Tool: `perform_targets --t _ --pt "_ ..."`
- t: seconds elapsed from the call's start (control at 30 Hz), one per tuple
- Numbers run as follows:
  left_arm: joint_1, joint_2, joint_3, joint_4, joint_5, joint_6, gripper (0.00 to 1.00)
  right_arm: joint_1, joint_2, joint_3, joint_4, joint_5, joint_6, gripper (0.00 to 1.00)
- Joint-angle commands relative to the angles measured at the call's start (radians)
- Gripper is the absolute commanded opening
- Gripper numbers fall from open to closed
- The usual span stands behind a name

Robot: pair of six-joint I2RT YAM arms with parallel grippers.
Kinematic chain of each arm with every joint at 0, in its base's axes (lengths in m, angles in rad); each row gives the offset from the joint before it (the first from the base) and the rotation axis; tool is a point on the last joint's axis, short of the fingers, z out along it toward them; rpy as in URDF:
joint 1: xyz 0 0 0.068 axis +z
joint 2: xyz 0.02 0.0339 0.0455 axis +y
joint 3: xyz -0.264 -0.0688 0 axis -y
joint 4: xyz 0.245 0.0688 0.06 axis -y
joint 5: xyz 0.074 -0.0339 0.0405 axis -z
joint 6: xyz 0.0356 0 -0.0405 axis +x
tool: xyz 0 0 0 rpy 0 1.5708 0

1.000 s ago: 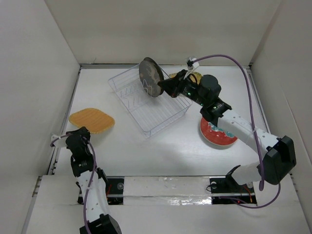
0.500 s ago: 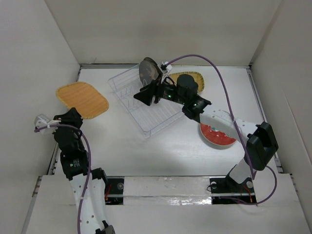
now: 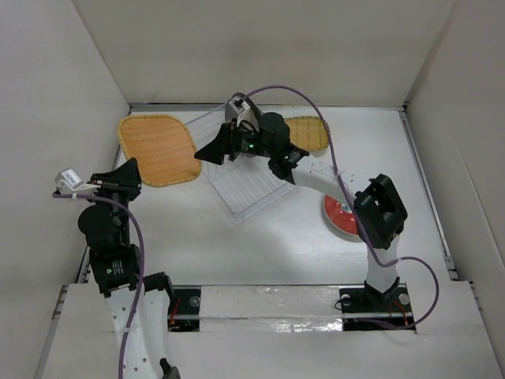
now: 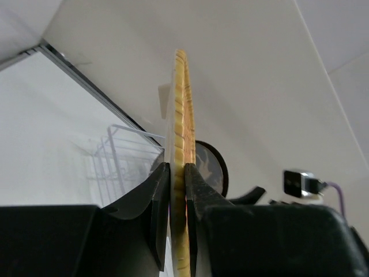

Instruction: Load the plates into the dish rack

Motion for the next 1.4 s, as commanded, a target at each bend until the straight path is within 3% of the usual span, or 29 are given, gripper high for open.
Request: perform_targets --t 0.0,0.23,0.3,0.33,0.47,0.57,0.6,0.63,0.67,0.8,0.9,1.03,1.37 --pt "-0.015 -0.021 0.037 0.159 0.120 -0.079 0.00 0.005 0.051 0.067 0.108 -0.092 0.112 0.95" --pt "-0.024 -0.038 -0.022 0.224 0.227 -0.142 0.00 0.005 0.099 0.060 0.186 -0.109 0.184 0.93" --pt "-0.024 -0.039 -0.030 0.236 0.249 -0.148 0.00 -0.005 0.100 0.038 0.220 -0.106 0.195 0.88" --pt "-0.024 -0.039 -0.045 0.245 0.260 -0.151 0.00 -0.005 0.099 0.026 0.244 -0.108 0.216 0.82" --pt "-0.024 -0.030 -0.076 0.251 0.313 -0.142 0.00 -0.023 0.081 -0.040 0.398 -0.112 0.272 0.18" --pt "-0.024 0.001 -0.056 0.201 0.324 -0.080 0.00 -0.023 0.032 -0.100 0.424 -0.077 0.258 0.00" --pt "-0.024 0.014 -0.047 0.143 0.326 -0.025 0.03 -0.034 0.003 -0.111 0.418 -0.053 0.244 0.00" --pt "-0.024 0.040 -0.026 0.115 0.329 0.008 0.12 -0.044 -0.011 -0.115 0.374 -0.039 0.209 0.00" --pt "-0.024 0.050 -0.015 0.089 0.332 0.042 0.32 -0.044 -0.028 -0.118 0.346 -0.020 0.189 0.00" --pt "-0.024 0.035 0.027 -0.041 0.254 0.190 0.62 -0.083 -0.131 -0.109 0.166 0.177 0.021 0.00" --pt "-0.079 0.007 0.036 -0.080 0.192 0.232 0.70 -0.072 -0.163 -0.085 0.085 0.414 -0.096 0.00" --pt "-0.179 0.002 0.038 -0.112 0.140 0.303 0.70 -0.052 -0.157 -0.027 0.015 0.661 -0.266 0.00" --pt "-0.301 -0.065 -0.105 -0.102 0.223 0.379 0.69 -0.011 0.028 0.185 0.057 1.084 -0.582 0.00"
